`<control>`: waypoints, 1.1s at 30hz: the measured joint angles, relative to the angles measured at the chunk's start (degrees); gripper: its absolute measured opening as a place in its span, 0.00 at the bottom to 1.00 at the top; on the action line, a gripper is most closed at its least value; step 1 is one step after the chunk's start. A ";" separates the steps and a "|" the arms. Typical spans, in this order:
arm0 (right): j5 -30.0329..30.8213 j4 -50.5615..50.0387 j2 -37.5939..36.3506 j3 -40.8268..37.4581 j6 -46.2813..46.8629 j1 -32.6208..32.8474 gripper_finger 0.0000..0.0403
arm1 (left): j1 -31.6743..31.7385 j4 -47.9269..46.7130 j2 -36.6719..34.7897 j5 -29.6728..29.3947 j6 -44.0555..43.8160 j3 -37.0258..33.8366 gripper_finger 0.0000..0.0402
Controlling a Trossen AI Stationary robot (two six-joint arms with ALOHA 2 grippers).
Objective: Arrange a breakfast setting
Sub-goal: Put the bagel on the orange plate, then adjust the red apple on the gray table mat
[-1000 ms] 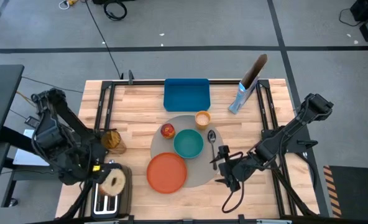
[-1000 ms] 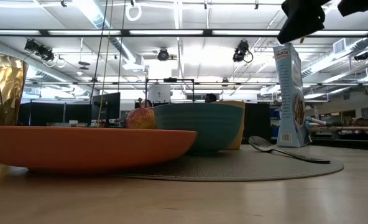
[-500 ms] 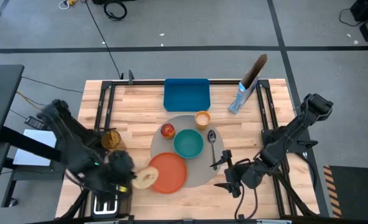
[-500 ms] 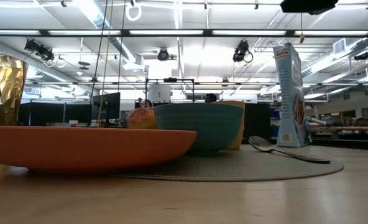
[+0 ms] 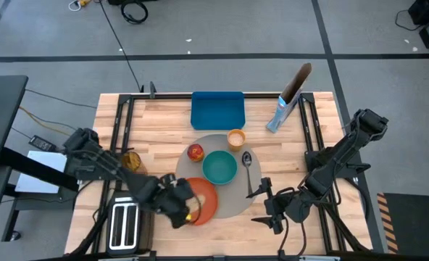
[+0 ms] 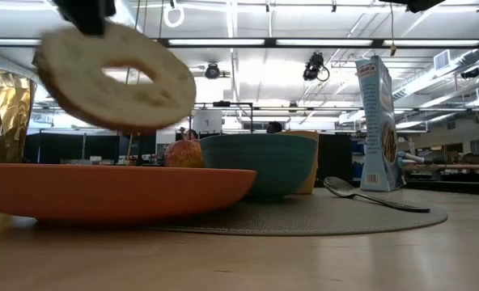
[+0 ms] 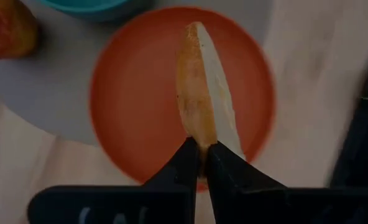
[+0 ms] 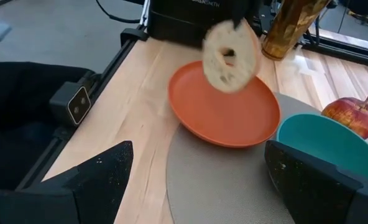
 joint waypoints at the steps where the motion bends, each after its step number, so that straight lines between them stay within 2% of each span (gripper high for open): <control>1: 0.00 0.00 0.00 0.00 0.01 -0.01 0.92 | 1.05 0.07 0.39 0.41 1.51 0.00 0.07; 3: 0.00 -0.17 0.00 0.00 0.16 -0.01 0.92 | 3.21 0.52 1.15 2.69 3.92 0.00 0.07; 6: -0.01 -1.53 0.01 0.00 2.37 -0.01 0.92 | 6.14 1.57 2.06 9.21 7.12 0.00 0.07; 10: -0.02 -1.88 0.02 -1.20 3.53 -0.01 0.92 | 8.76 2.14 2.17 10.64 10.87 -0.35 0.07; 12: -0.05 -0.38 0.05 -2.73 3.68 -0.01 0.92 | 10.11 3.44 2.21 11.86 11.69 -1.71 0.07; 17: -0.44 2.93 0.07 -6.39 6.38 -0.07 0.92 | 13.14 10.87 2.22 19.90 12.81 -7.52 0.07; 22: -1.11 3.42 0.07 -7.19 6.55 -0.09 0.92 | 14.57 10.83 2.17 19.78 12.91 -9.42 0.09; 27: -4.95 3.46 0.07 -7.19 6.43 -0.49 0.92 | 14.57 9.82 2.20 19.74 13.51 -9.44 0.18; 33: -2.42 3.23 0.07 -7.19 4.55 -2.40 0.92 | 15.32 2.54 2.09 19.07 12.91 -9.44 0.30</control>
